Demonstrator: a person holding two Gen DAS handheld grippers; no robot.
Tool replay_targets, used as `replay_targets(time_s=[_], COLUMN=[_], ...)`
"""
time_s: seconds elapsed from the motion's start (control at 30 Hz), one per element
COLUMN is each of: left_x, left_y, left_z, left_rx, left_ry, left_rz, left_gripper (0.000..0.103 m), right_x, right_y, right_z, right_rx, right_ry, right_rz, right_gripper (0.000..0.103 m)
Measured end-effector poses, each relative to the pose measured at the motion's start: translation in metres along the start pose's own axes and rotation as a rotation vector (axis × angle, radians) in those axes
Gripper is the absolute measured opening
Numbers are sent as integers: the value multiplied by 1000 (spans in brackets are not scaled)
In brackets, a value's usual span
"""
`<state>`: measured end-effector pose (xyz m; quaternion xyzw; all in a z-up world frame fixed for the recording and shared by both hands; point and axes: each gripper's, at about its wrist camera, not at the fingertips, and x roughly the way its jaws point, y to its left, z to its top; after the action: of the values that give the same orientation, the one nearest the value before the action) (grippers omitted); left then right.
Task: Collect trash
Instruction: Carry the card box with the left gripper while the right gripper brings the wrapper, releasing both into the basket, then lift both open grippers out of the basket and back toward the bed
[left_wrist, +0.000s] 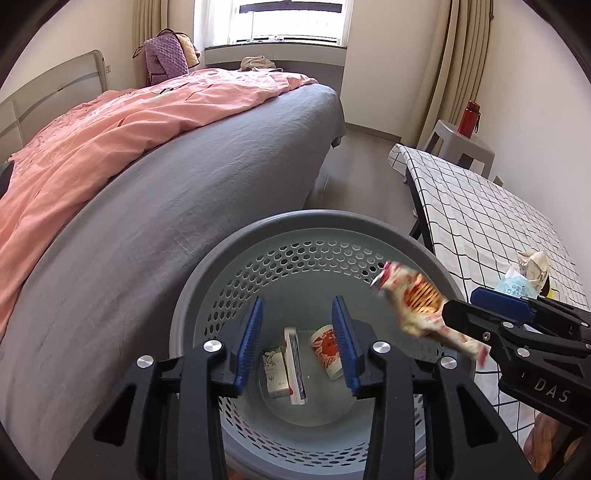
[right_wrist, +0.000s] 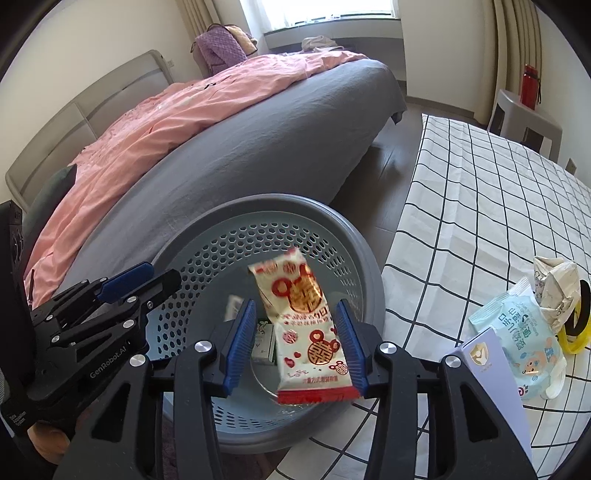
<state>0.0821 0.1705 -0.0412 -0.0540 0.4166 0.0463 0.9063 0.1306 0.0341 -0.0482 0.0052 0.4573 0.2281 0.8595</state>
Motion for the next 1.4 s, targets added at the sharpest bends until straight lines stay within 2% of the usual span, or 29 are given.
replay_targets(time_s=[0.07,0.4,1.03,1.3,1.4], left_x=[-1,0,-7,-22,-32], left_y=[0,3,-1,-6,-10], left_z=[0,-1,-6,-16,-23], left_rx=[-3,-9,3,22,33], left_ry=[-7,-11,-35,-47,-55], left_rz=[6,28,52,28,9], left_gripper=[50,58,61,64,69], right_x=[-1,-1,-18,-38,-50], right_y=[-2,-3,-10,-12,-16], right_z=[0,-1,-5,-21,-30], right_rx=[6,9,19,49,71], right_ry=[-3,-5,-36,-64,-77], right_rz=[-1,0,-18,-53,-72], right_gripper=[50,51,51,54,55])
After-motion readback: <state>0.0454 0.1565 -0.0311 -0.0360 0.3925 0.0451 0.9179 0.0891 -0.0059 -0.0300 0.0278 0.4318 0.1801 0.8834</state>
